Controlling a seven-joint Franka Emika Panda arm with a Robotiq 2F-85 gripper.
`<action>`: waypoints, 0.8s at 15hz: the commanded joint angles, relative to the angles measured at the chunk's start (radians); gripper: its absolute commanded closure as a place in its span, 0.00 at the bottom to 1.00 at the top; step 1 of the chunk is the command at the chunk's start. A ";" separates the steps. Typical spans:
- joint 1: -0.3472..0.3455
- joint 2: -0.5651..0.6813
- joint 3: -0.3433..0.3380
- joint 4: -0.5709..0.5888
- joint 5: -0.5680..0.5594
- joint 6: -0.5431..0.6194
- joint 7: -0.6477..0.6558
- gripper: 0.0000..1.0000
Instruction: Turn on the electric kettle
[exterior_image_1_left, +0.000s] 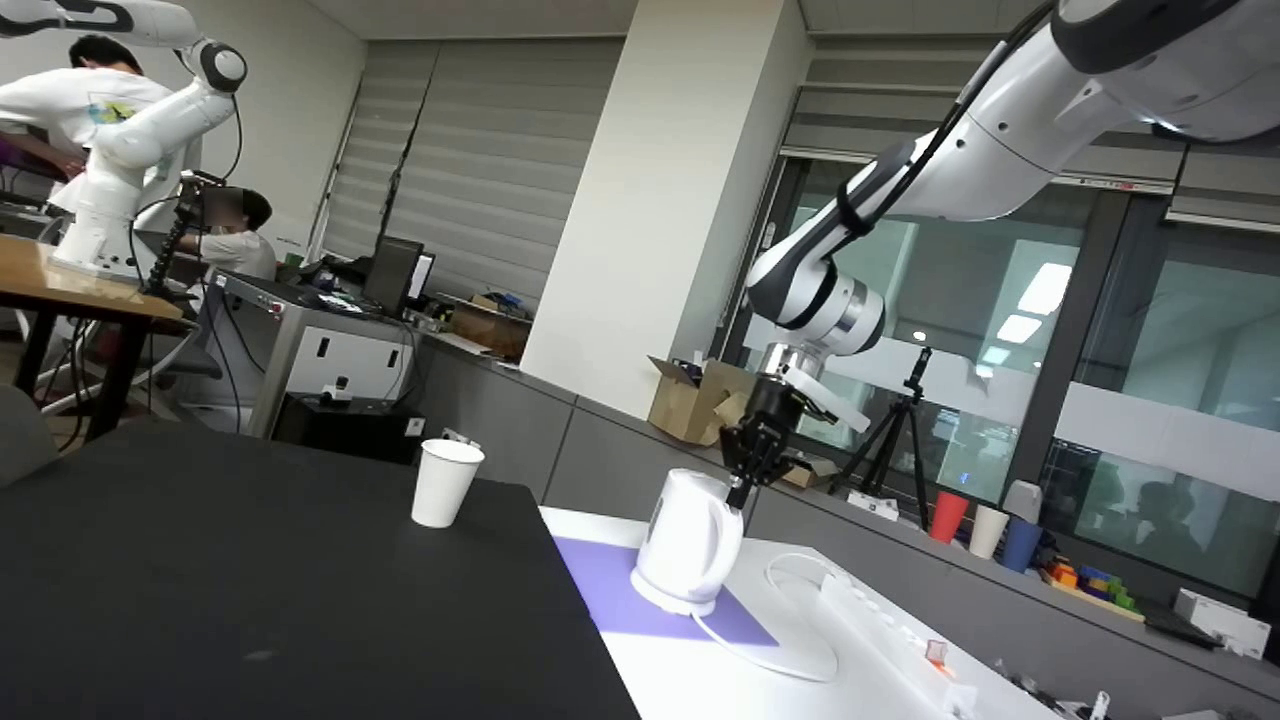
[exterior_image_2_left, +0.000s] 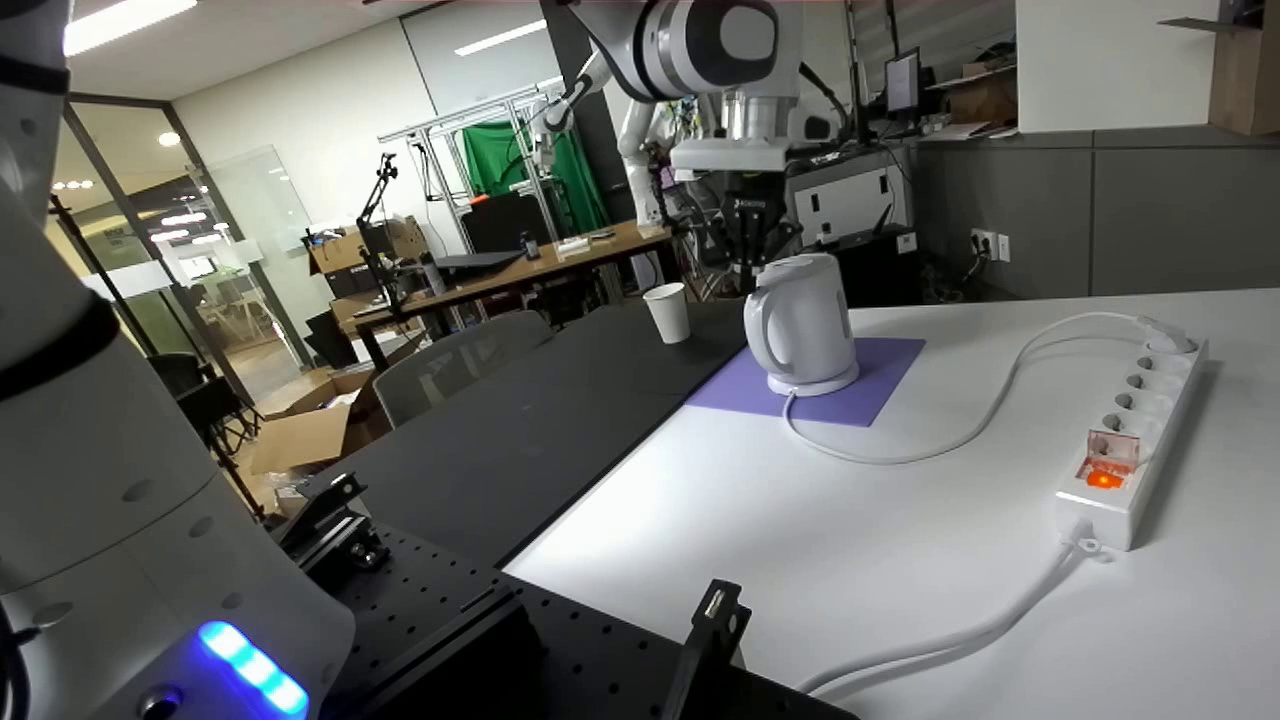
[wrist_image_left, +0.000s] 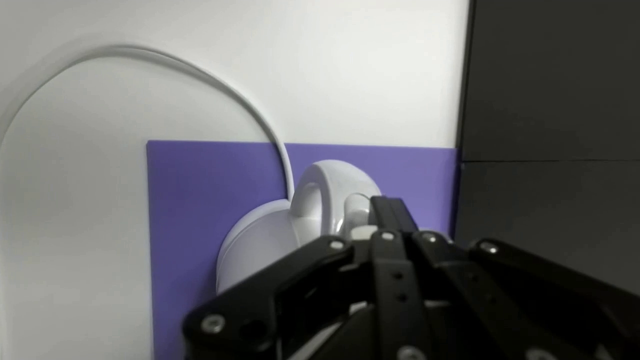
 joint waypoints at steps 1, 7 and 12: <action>0.004 0.000 0.000 -0.002 0.001 0.085 0.000 1.00; -0.003 -0.022 0.024 -0.058 0.003 0.306 -0.024 1.00; -0.017 -0.062 0.062 -0.111 0.006 0.428 -0.052 1.00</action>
